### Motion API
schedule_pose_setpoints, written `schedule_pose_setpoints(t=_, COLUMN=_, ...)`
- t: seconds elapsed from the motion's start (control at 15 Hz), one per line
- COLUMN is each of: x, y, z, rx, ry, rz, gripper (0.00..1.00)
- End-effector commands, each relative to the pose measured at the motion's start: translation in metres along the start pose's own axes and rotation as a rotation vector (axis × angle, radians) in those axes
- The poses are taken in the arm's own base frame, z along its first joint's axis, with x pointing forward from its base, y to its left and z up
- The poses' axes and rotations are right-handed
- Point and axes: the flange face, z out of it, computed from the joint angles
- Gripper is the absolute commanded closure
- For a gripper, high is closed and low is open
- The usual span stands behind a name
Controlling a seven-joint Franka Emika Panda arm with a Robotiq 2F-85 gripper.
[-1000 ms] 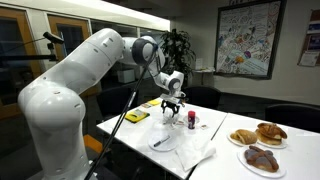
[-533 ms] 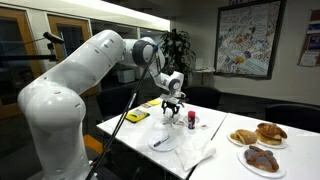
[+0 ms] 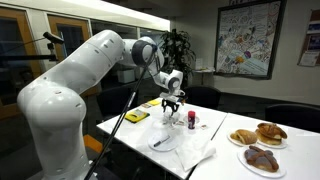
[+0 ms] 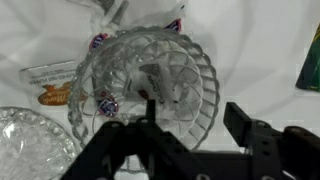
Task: Move the glass bowl to the left
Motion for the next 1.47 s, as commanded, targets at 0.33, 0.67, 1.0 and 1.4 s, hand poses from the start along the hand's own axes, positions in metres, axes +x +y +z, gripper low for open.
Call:
schedule_pose_setpoints(t=0.33, x=0.003, y=-0.011, z=0.005, rx=-0.029, ry=-0.039, rz=-0.016, gripper=0.93)
schedule_pose_setpoints(t=0.67, x=0.005, y=-0.019, z=0.000, rx=-0.063, ry=-0.042, rz=-0.013, gripper=0.98)
schedule_pose_setpoints(t=1.0, x=0.012, y=-0.047, z=-0.002, rx=-0.123, ry=-0.062, rz=-0.087, gripper=0.98)
schedule_pose_setpoints(t=1.4, x=0.022, y=-0.098, z=0.027, rx=-0.182, ry=-0.114, rz=-0.258, gripper=0.98)
